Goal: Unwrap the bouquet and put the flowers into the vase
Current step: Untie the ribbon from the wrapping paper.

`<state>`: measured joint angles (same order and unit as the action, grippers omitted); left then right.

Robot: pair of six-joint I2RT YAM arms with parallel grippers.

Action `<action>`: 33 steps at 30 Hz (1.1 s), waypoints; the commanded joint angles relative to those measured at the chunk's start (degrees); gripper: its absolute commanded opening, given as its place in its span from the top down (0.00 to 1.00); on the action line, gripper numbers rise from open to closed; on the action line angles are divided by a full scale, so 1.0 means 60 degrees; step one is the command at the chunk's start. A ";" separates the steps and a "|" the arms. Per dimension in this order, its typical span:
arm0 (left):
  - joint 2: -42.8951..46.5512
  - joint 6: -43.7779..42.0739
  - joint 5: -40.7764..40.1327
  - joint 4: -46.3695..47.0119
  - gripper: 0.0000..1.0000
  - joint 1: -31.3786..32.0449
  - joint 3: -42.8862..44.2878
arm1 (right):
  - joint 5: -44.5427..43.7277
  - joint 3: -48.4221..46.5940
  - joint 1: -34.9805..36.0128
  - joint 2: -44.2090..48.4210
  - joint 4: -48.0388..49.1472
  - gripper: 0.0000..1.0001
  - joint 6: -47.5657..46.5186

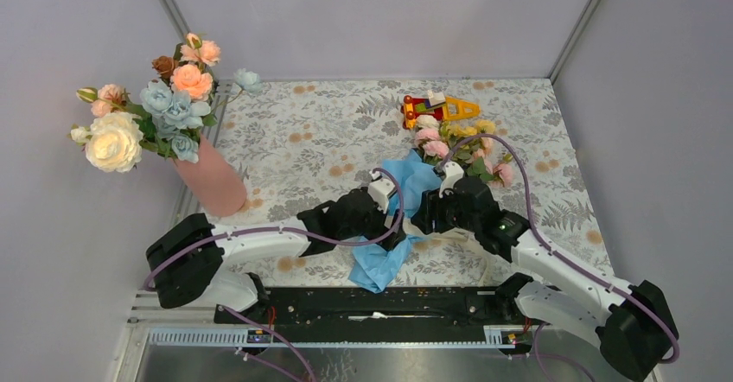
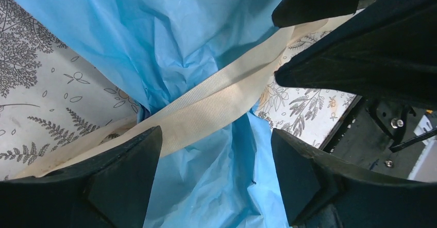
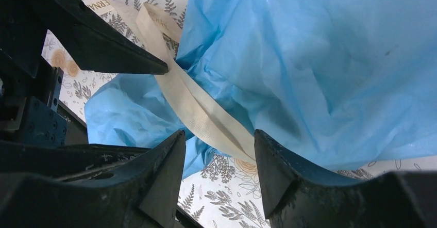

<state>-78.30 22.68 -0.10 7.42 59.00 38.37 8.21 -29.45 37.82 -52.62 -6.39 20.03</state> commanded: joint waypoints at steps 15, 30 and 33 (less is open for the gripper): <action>-0.0865 -0.0674 -0.1899 0.0786 0.35 0.0487 0.0563 | 0.0331 -0.0728 0.0092 -0.1745 0.0610 0.56 -0.0482; -0.0700 -0.0511 -0.2198 0.0784 0.72 0.0566 0.0403 | 0.0106 -0.0608 0.0091 -0.1791 0.0715 0.59 -0.0232; -0.0429 -0.0388 -0.2239 0.0834 0.76 0.0578 0.0277 | 0.0031 -0.0578 0.0095 -0.1611 0.0639 0.58 -0.0173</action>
<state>-83.42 19.55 -11.27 9.23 62.19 39.42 9.10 -31.64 37.89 -64.42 -3.53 18.26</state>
